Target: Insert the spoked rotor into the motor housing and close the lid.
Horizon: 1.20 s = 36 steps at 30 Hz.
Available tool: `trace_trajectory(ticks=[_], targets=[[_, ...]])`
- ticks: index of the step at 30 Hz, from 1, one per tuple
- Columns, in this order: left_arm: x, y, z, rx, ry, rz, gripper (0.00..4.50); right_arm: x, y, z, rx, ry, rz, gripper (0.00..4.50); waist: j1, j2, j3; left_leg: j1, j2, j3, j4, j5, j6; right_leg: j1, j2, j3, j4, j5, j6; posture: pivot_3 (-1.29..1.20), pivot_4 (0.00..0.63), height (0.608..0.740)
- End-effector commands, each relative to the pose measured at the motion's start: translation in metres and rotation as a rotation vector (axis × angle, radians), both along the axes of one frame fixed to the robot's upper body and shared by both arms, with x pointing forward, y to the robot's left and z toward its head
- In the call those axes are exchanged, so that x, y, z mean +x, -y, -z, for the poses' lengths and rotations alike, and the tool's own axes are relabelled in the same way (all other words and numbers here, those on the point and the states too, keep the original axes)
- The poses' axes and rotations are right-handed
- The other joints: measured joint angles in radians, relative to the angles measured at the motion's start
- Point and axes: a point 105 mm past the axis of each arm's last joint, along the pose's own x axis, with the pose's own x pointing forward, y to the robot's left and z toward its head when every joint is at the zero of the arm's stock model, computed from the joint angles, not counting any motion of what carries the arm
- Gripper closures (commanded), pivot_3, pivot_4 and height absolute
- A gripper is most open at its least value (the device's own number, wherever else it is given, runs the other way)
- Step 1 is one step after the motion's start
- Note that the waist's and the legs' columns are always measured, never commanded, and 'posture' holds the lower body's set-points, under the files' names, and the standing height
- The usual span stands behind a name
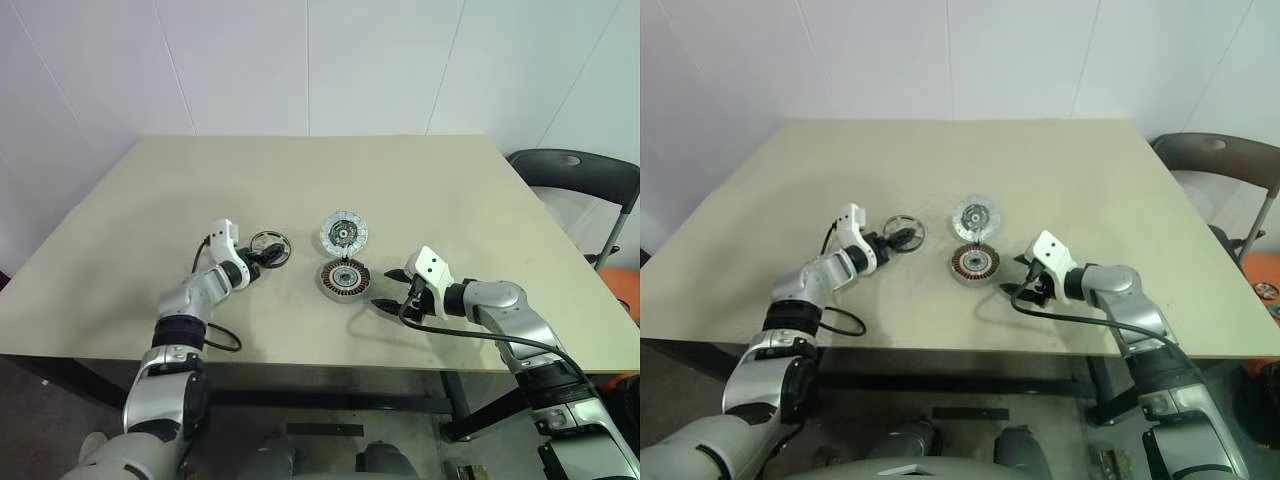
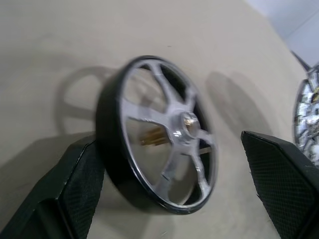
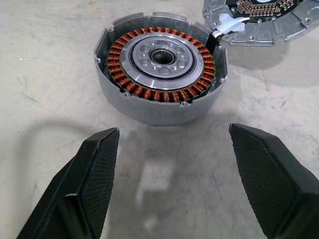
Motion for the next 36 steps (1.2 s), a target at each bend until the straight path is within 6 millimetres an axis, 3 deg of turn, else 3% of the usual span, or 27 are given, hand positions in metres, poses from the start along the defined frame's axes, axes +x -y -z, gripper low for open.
trace_trajectory(ticks=[1, 4, 12, 15, 23, 29, 36], targets=[[0.011, 0.002, -0.026, -0.055, 0.079, -0.007, 0.02, 0.002, -0.003, -0.014, 0.011, 0.059, -0.013, 0.78, -0.001, 0.000, 0.000, 0.000, 0.000, 0.000, 0.000, 0.000, 0.000, 0.000, 0.000, 0.000, 0.000, 0.000, 0.000, 0.00, 0.000, 0.740], [0.011, 0.002, -0.027, -0.062, 0.084, -0.005, 0.63, 0.003, -0.001, -0.019, 0.033, 0.058, -0.005, 0.78, -0.005, 0.000, 0.000, 0.000, 0.000, 0.000, 0.000, 0.000, 0.000, 0.000, 0.000, 0.000, 0.000, 0.000, 0.000, 0.00, 0.000, 0.740], [0.010, -0.004, -0.026, -0.105, 0.077, -0.039, 3.31, 0.005, 0.004, -0.024, 0.034, 0.064, -0.003, 0.78, -0.003, 0.000, 0.000, 0.000, 0.000, 0.000, 0.000, 0.000, 0.000, 0.000, 0.000, 0.000, 0.000, 0.000, 0.000, 0.00, 0.000, 0.740], [0.010, -0.003, -0.029, -0.118, 0.080, -0.037, 4.03, 0.005, 0.007, -0.025, 0.028, 0.067, -0.002, 0.78, -0.007, -0.001, 0.000, 0.000, 0.000, 0.000, 0.000, 0.000, 0.000, 0.000, 0.000, 0.000, 0.000, 0.000, 0.000, 0.00, 0.000, 0.740], [0.007, 0.006, -0.045, -0.275, 0.098, -0.002, 4.03, 0.002, 0.010, -0.041, 0.086, 0.060, -0.020, 0.78, -0.004, -0.001, 0.000, -0.001, 0.000, 0.000, 0.000, 0.000, 0.000, 0.000, 0.000, 0.000, 0.000, 0.000, 0.000, 0.00, 0.000, 0.740], [-0.007, 0.011, -0.065, -0.498, 0.087, 0.065, 4.03, -0.006, 0.014, -0.037, 0.080, 0.026, -0.037, 0.78, -0.004, -0.001, 0.000, -0.001, 0.000, 0.000, 0.000, 0.000, 0.000, 0.000, 0.000, 0.000, 0.000, 0.000, 0.000, 0.00, 0.000, 0.740], [-0.027, 0.021, -0.071, -0.656, 0.021, 0.139, 4.03, -0.011, 0.020, -0.036, 0.071, -0.012, -0.058, 0.78, -0.003, -0.002, 0.000, -0.001, 0.000, 0.000, 0.001, 0.000, 0.000, 0.000, 0.000, 0.000, 0.000, 0.000, 0.000, 0.00, 0.000, 0.740]])
